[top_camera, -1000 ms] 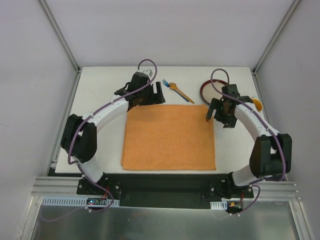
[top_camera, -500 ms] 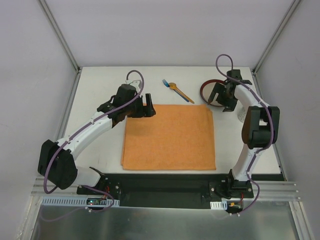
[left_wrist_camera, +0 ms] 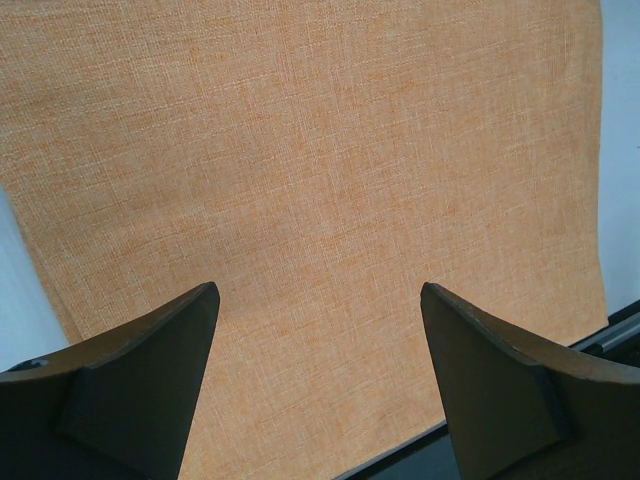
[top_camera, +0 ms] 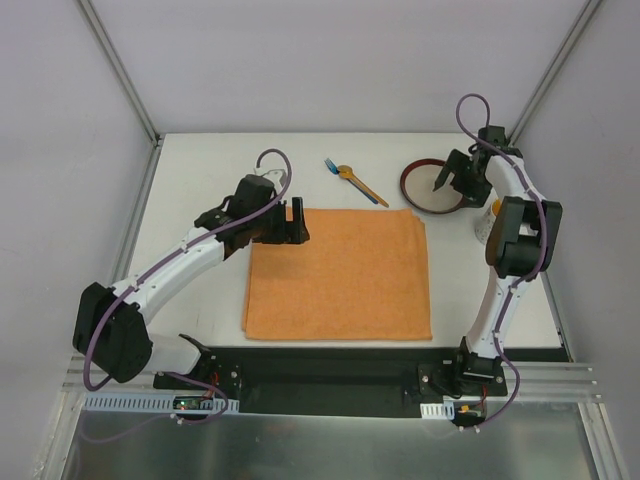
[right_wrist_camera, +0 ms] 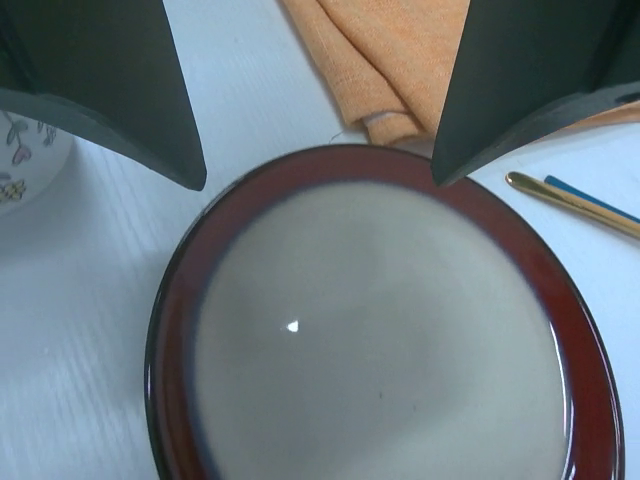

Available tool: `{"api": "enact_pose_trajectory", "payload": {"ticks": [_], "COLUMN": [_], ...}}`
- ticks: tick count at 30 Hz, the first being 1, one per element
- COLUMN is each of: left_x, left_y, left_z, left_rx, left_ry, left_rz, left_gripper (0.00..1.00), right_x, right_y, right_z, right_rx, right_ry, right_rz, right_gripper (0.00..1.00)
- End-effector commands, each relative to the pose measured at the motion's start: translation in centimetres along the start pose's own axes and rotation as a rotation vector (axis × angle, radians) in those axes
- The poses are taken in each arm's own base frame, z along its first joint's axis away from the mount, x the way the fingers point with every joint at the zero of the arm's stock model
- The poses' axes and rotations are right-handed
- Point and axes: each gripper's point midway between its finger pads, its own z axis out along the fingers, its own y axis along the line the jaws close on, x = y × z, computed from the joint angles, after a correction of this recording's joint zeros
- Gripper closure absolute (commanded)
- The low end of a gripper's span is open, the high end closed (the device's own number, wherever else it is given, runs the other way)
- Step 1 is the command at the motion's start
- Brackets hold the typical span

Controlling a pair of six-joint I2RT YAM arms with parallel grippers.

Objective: Set the dinner table for one person
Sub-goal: Move the cup to the corner of the board.

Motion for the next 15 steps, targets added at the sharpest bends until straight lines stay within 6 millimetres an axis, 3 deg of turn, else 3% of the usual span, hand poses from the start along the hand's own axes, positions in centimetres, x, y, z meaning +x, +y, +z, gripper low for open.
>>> {"api": "enact_pose_trajectory", "payload": {"ticks": [1, 9, 13, 15], "left_x": [-0.1, -0.9, -1.5, -1.9], "left_y": [-0.5, -0.5, -0.3, -0.1], "left_z": [0.2, 0.7, 0.8, 0.7], "left_rx": [0.011, -0.003, -0.020, -0.037], "left_ry": [0.016, 0.014, 0.001, -0.010], "left_rz": [0.054, 0.096, 0.108, 0.116], "left_gripper": [0.18, 0.18, 0.18, 0.18], "right_x": [-1.3, -2.8, -3.9, -4.6], "right_y": [0.7, 1.8, 2.2, 2.3], "right_z": [0.0, -1.7, -4.0, -6.3], "right_rx": [-0.029, -0.075, -0.101, -0.115], "right_ry": [-0.004, -0.045, -0.076, -0.111], "right_rz": [-0.026, -0.031, -0.021, -0.013], "right_gripper": [0.01, 0.01, 0.01, 0.01]}}
